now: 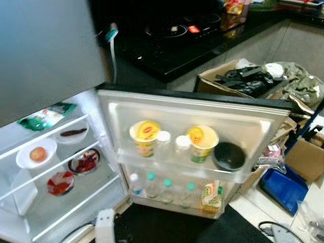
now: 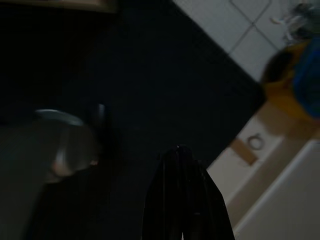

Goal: Restocking fridge

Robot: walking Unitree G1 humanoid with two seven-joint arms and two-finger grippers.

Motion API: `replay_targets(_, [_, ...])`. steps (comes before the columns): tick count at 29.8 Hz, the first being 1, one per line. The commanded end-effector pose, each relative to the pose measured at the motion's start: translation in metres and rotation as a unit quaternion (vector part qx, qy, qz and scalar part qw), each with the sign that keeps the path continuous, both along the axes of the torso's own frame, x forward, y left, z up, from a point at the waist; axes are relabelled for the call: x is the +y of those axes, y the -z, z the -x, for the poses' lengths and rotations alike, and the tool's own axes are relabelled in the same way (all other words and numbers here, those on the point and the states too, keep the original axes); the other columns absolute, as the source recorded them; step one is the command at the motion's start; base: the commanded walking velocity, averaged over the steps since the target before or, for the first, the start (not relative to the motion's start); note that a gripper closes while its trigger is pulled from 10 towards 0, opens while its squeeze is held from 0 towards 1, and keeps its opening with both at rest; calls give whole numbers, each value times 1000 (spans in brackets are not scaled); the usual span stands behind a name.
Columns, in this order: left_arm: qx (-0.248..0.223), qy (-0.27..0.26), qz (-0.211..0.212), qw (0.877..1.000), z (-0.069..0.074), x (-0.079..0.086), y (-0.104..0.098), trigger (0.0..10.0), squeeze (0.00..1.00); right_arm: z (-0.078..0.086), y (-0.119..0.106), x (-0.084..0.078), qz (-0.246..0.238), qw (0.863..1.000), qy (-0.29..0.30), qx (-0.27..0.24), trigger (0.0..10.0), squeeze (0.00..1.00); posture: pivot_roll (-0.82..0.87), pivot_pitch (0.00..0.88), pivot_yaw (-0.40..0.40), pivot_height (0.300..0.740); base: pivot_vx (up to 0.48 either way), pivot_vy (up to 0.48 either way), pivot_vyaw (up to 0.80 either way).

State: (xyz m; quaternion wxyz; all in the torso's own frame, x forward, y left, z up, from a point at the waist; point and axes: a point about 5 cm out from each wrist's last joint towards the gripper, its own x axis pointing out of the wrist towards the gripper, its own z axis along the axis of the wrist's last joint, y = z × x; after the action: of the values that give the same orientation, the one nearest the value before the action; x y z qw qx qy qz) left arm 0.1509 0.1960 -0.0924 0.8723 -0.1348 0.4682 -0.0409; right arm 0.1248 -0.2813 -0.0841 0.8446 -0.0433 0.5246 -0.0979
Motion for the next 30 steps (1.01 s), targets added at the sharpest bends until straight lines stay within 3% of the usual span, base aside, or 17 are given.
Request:
replay_targets(1, [6, 2, -3, 1000, 3, 1, 1, 10000, 0, 1, 3, 6, -8, 1000, -7, 7, 10000, 0, -14, 0, 7, 740, 0, -465, 0])
replay_targets(5, [13, 9, 1, 1000, 7, -3, 3, 10000, 0, -1, 3, 9, -14, 1000, -16, 3, 10000, 0, -22, 0, 11, 740, 0, -465, 0])
replay_targets(10, [23, 9, 7, 1000, 15, -8, 7, 10000, 0, 0, 4, 14, -28, 998, -52, 12, 10000, 0, -32, 0, -2, 740, 0, -465, 800])
replay_targets(21, [24, 7, 13, 1000, 17, -11, 8, 10000, 0, 2, 4, 13, -33, 998, -60, 14, 10000, 0, -49, 0, -17, 740, 0, -465, 794])
replay_targets(30, [33, 2, 7, 999, 25, -5, 10, 10000, 0, 7, 5, 11, -36, 997, -71, 23, 10000, 0, -40, 0, -19, 740, 0, -212, 794])
